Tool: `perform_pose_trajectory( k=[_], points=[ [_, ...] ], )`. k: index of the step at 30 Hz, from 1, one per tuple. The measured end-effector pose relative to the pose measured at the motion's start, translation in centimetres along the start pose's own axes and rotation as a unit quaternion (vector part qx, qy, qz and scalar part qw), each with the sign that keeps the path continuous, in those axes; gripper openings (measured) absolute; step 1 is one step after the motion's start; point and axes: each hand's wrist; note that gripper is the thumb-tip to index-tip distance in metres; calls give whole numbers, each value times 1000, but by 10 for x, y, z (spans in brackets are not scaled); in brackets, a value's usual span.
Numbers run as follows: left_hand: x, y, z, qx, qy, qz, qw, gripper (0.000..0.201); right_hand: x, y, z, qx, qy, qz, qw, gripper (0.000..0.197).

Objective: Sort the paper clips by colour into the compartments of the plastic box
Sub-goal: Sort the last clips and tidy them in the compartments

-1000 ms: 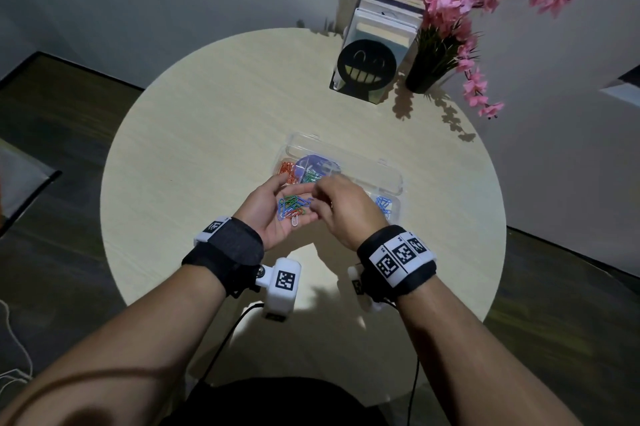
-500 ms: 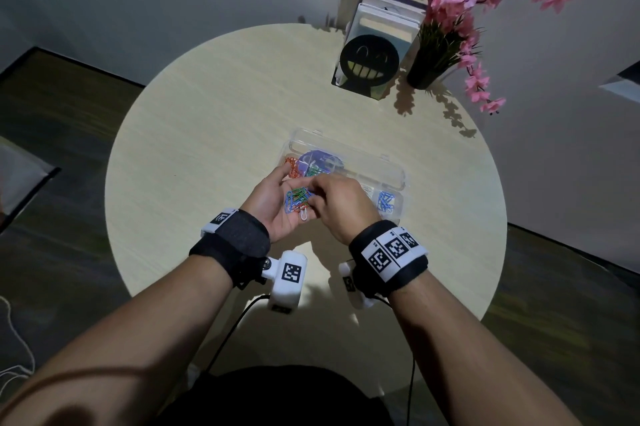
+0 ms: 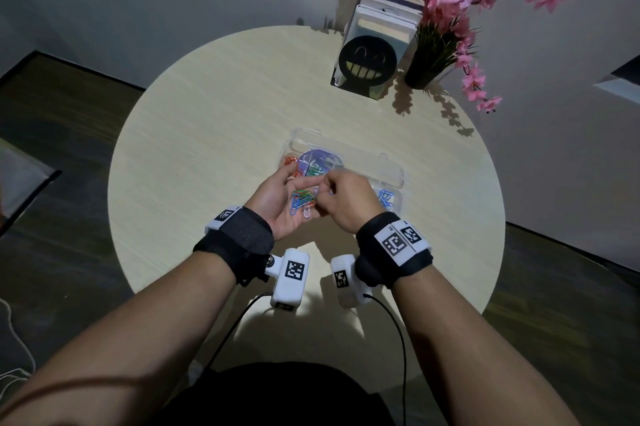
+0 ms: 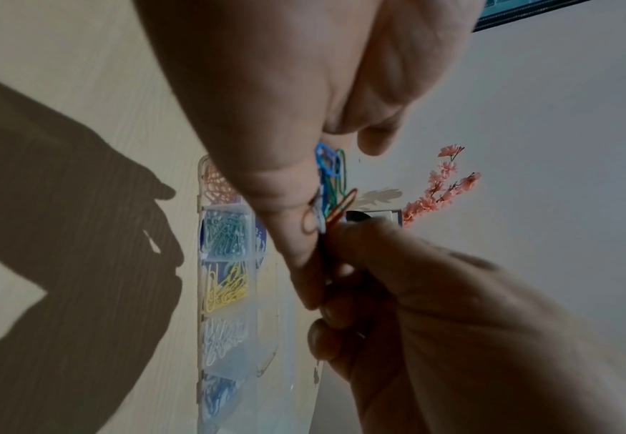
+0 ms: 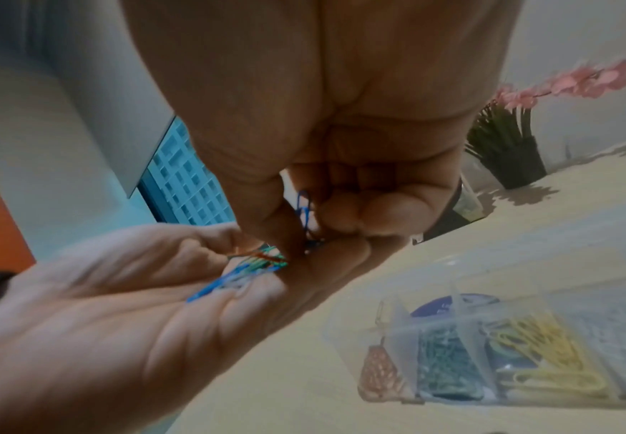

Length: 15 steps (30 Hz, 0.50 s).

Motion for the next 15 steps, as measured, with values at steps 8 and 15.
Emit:
perform_pose_trajectory(
  k=[8, 15],
  points=[
    [0, -1, -4, -2, 17, -2, 1000, 60, -15, -4, 8, -40, 51, -48, 997, 8],
    [2, -1, -5, -3, 40, 20, 999, 71, 9, -18, 13, -117, -54, 49, 991, 30]
  ],
)
Point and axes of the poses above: each hand's wrist, its own z-axis away from the middle knuckle, its own x-axis out of the palm, y = z × x, and after that the axes turned 12 degrees about -z, right-handed
